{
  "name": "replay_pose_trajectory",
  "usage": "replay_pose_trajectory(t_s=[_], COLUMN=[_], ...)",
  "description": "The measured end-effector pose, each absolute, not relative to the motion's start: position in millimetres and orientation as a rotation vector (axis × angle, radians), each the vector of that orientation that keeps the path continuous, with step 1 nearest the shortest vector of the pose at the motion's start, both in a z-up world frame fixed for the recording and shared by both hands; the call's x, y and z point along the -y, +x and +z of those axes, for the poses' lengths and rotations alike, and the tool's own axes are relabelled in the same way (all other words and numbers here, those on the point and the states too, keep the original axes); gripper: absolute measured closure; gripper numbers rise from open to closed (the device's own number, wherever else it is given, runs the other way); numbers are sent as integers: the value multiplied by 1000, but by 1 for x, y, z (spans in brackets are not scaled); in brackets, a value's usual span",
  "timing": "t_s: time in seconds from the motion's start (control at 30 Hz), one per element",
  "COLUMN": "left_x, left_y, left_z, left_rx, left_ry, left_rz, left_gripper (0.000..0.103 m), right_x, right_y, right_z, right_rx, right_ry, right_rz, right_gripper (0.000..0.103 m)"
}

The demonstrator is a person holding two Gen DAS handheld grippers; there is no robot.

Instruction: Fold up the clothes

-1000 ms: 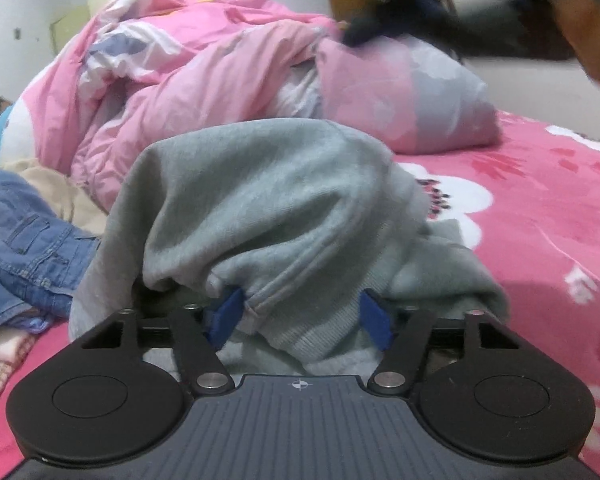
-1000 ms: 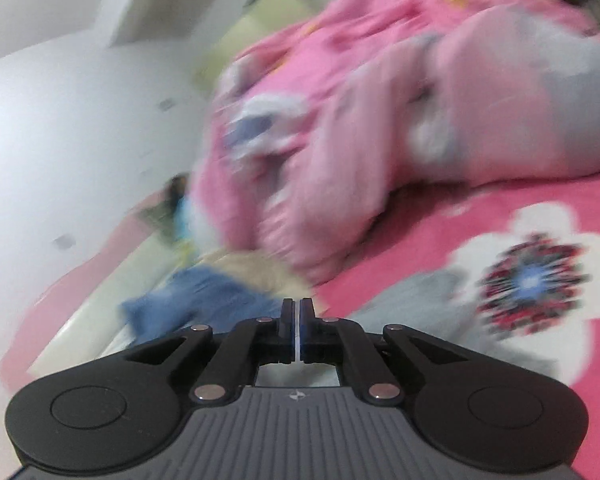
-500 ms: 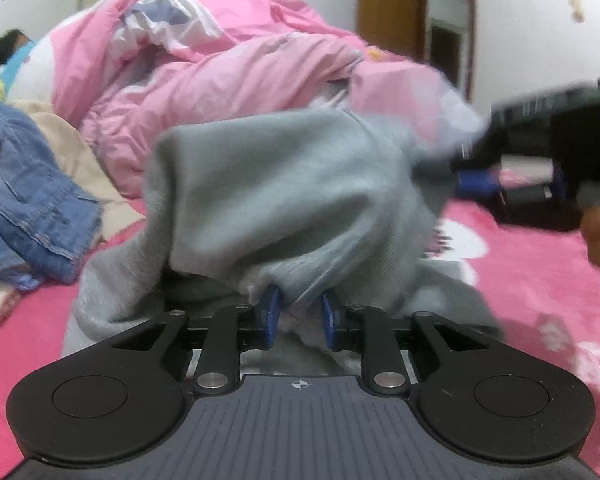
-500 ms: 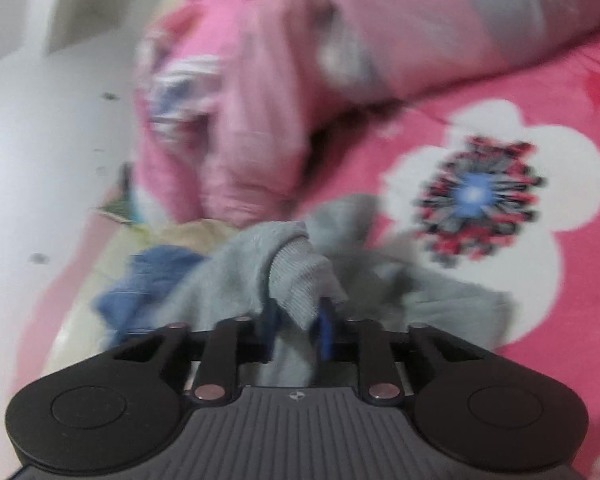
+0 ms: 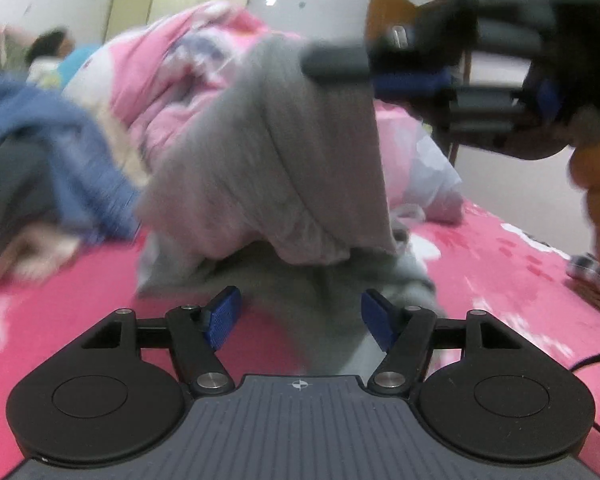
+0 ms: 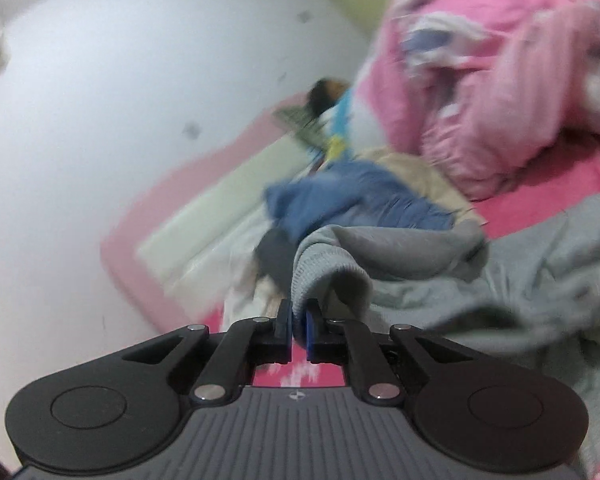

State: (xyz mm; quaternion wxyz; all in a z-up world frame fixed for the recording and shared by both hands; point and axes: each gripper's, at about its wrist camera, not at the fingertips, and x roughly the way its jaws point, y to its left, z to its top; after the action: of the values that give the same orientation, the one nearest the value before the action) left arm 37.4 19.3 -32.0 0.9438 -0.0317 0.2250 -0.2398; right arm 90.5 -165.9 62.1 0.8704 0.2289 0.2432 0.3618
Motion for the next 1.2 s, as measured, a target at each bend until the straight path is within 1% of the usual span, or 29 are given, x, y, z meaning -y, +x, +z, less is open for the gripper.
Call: replay_pose_trajectory(t_s=[0.07, 0.13, 0.17, 0.23, 0.3, 0.33, 0.37, 0.4, 0.47, 0.57, 0.7, 0.77, 0.83, 0.87, 0.93, 0.97, 1.0, 1.1, 1.2], left_x=[-43, -61, -68, -77, -80, -80, -78, -75, -72, -71, -72, -71, -69, -68, -68, -68, -69, -77, -88], left_y=[25, 17, 14, 11, 14, 16, 17, 22, 31, 39, 46, 47, 50, 52, 54, 54, 55, 53, 52], left_z=[-40, -49, -52, -56, -57, -58, -60, -62, -67, -75, -84, -83, -84, -85, -87, -88, -89, -87, -78], left_rx=[-522, -575, -593, -620, -629, -628, -627, -630, -649, -710, -752, -745, -749, -753, -756, -753, -750, -742, -701], left_ry=[-96, -105, -109, -134, -161, -170, -177, -187, -217, -304, -376, -369, -367, -375, -389, -398, -415, -470, -516], left_rz=[-482, -458, -449, -445, -459, -467, -471, -473, -470, -443, -415, -413, -417, -413, -398, -389, -379, -358, -337], left_gripper=[36, 36, 36, 36, 35, 33, 31, 29, 28, 28, 30, 36, 51, 52, 60, 62, 68, 78, 82], right_x=[140, 116, 107, 100, 112, 120, 135, 154, 192, 243, 288, 293, 296, 297, 298, 297, 297, 296, 301], right_y=[77, 73, 73, 72, 62, 56, 50, 46, 41, 48, 88, 115, 137, 146, 166, 175, 182, 194, 191], right_z=[54, 33, 20, -3, -13, -17, -17, -16, -12, -9, -19, -27, -34, -37, -44, -47, -52, -61, -56], right_rx=[-535, -617, -685, -801, -833, -841, -822, -792, -733, -693, -703, -710, -716, -724, -741, -757, -772, -823, -797], right_ry=[374, 261, 237, 235, 292, 326, 380, 440, 529, 571, 565, 563, 552, 543, 526, 518, 513, 510, 551], right_rz=[758, 730, 731, 737, 739, 740, 733, 712, 622, 415, 244, 229, 232, 244, 270, 286, 295, 328, 373], right_gripper=[96, 93, 90, 87, 84, 82, 76, 66, 57, 55, 55, 55, 55, 55, 55, 55, 55, 55, 55])
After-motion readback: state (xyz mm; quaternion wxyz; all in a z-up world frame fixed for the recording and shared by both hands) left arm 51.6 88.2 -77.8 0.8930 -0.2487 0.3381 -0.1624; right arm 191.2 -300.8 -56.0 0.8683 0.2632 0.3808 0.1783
